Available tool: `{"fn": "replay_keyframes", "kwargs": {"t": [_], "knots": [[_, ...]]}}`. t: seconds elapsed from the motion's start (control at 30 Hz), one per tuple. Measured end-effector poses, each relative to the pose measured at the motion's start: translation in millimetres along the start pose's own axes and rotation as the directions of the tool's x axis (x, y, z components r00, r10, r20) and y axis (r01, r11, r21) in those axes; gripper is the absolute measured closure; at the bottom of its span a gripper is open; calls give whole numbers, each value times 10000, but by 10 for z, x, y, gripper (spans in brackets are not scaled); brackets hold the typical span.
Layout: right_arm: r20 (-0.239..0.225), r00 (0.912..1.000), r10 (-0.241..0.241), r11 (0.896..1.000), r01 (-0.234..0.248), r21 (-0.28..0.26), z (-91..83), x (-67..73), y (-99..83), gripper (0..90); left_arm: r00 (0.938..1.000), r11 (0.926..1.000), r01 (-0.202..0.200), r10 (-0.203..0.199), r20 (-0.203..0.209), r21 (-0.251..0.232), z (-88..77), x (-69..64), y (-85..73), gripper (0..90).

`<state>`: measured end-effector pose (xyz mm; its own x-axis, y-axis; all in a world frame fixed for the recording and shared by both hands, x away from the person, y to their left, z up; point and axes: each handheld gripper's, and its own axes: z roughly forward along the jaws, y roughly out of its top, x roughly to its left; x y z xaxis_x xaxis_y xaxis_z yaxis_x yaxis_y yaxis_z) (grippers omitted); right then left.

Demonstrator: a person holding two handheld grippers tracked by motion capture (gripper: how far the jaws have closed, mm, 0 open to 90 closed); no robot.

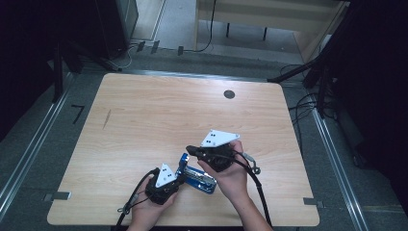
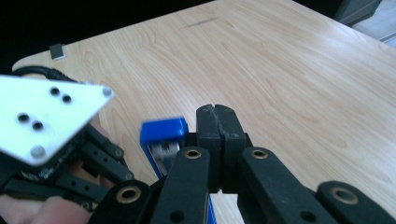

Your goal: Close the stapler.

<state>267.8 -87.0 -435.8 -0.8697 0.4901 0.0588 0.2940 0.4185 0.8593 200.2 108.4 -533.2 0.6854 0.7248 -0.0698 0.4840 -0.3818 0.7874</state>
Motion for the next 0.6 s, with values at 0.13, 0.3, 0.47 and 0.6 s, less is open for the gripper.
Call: {"fn": "replay_keyframes", "kwargs": {"t": [0.13, 0.3, 0.47, 0.6], "knots": [[17, 9998, -213, 9998, 213, 25, 35, 44, 78, 900, 10000, 10000, -15, 15, -16, -8, 1, 1, 0, 900], [-28, 9994, -335, 9994, 334, -97, 44, 75, 144, 900, 10000, 10000, -17, 17, -16, -15, 1, 1, 0, 900], [28, 9988, -496, 9987, 496, -109, 47, 113, 178, 900, 10000, 10000, -28, 28, -15, -7, 1, 1, 0, 900], [-90, 9985, -536, 9985, 535, -152, 56, 143, 201, 900, 10000, 10000, -20, 20, -10, -15, 1, 1, 0, 900]]}}
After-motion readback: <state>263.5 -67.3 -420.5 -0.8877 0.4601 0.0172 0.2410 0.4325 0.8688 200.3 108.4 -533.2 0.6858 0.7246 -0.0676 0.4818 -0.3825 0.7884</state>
